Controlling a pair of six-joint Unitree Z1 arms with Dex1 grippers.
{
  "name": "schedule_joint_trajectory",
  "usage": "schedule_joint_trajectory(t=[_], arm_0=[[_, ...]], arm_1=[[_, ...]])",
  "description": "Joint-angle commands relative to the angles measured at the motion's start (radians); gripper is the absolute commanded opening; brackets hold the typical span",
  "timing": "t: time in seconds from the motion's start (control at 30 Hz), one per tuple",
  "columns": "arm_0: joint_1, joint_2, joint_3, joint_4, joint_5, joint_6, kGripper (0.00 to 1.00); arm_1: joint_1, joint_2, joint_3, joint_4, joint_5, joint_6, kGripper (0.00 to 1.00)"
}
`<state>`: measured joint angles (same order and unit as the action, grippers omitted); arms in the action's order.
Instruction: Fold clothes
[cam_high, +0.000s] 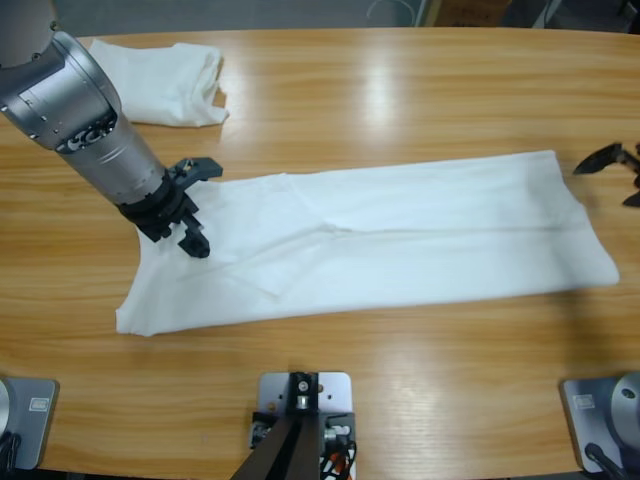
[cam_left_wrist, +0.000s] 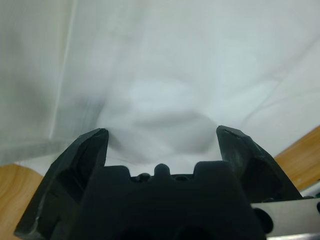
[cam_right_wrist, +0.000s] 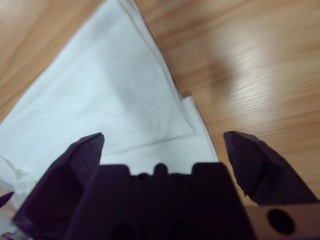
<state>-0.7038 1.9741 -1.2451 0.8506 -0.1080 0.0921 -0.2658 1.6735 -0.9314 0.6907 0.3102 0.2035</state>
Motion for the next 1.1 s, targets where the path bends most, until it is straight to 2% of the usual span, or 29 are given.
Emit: schedule_joint_trajectory(t=[0.03, 0.13, 0.2, 0.23, 0.37, 0.47, 0.57, 0.67, 0.8, 1.1], arm_0=[[-0.003, -0.031, -0.012, 0.03, -0.009, -0.001, 0.83], [-0.004, -0.03, -0.013, 0.035, -0.009, -0.003, 0.83], [-0.003, -0.031, -0.013, 0.037, -0.009, -0.003, 0.83], [-0.003, -0.03, -0.013, 0.038, -0.009, -0.003, 0.83], [0.001, -0.029, -0.01, 0.045, -0.009, -0.003, 0.83], [0.001, -0.026, -0.013, 0.045, -0.009, -0.003, 0.83], [0.001, -0.032, -0.012, 0.048, -0.009, -0.009, 0.83], [0.011, -0.028, -0.008, 0.048, -0.009, -0.009, 0.83], [0.056, -0.031, -0.034, 0.048, -0.01, -0.009, 0.83], [0.06, -0.026, -0.046, 0.048, -0.015, -0.029, 0.83]], arm_1=[[-0.124, 0.07, 0.118, -0.114, 0.082, 0.009, 1.0], [-0.159, 0.099, 0.118, -0.114, 0.123, 0.005, 0.979], [-0.16, 0.13, 0.118, -0.115, 0.151, 0.004, 0.862], [-0.165, 0.145, 0.116, -0.115, 0.161, 0.003, 0.849], [-0.193, 0.186, 0.108, -0.111, 0.215, -0.011, 0.857], [-0.194, 0.24, 0.101, -0.112, 0.235, -0.027, 0.912], [-0.194, 0.26, 0.103, -0.113, 0.238, -0.034, 0.902], [-0.177, 0.274, 0.108, -0.102, 0.222, -0.039, 0.757], [-0.167, 0.301, 0.1, -0.08, 0.239, -0.052, 0.656], [-0.124, 0.35, 0.096, -0.041, 0.314, -0.089, 0.568]])
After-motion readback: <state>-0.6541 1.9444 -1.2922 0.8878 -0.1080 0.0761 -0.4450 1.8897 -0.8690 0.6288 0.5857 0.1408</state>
